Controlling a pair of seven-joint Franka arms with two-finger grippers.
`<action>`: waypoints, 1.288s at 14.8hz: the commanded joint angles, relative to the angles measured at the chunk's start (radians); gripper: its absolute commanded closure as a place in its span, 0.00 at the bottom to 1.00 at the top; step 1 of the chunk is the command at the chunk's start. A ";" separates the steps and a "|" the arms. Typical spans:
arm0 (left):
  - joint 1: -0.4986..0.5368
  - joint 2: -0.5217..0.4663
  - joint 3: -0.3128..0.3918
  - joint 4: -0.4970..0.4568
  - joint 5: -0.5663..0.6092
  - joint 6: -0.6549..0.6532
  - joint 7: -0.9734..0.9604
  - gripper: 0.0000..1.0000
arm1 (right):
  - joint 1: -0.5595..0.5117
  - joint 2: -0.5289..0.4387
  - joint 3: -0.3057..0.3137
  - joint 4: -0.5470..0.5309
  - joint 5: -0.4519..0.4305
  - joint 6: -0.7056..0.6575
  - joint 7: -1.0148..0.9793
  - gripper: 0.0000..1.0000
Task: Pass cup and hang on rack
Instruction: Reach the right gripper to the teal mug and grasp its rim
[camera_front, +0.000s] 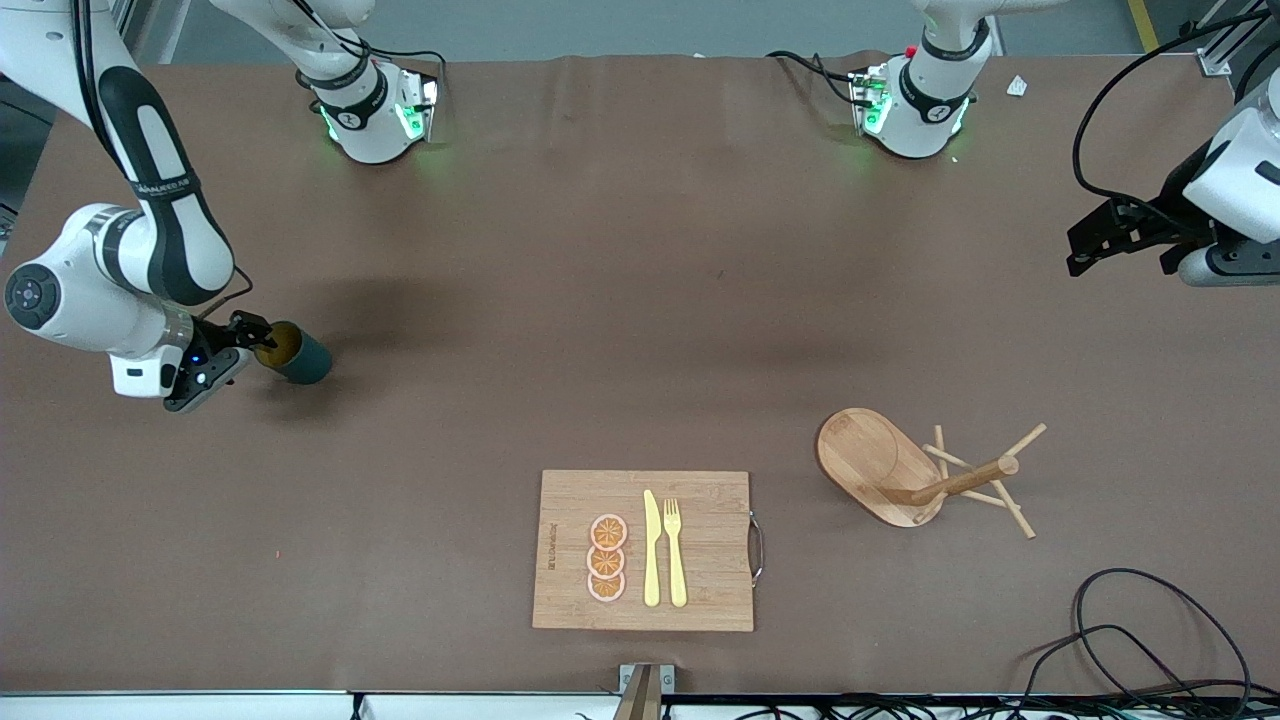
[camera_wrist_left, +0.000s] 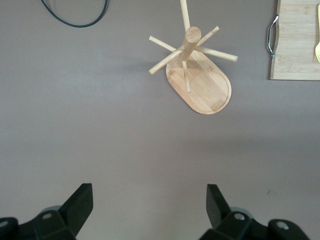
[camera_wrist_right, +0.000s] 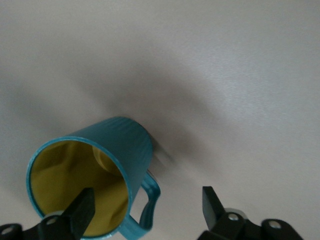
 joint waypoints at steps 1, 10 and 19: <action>0.004 0.011 -0.002 0.020 0.004 0.000 0.010 0.00 | 0.015 -0.012 0.001 -0.026 0.037 0.015 -0.028 0.24; 0.004 0.010 -0.002 0.020 0.004 0.000 0.010 0.00 | 0.040 0.002 0.001 -0.018 0.069 0.001 -0.021 1.00; 0.004 0.010 -0.002 0.020 0.004 0.000 0.010 0.00 | 0.302 -0.087 0.008 0.051 0.071 -0.201 0.589 1.00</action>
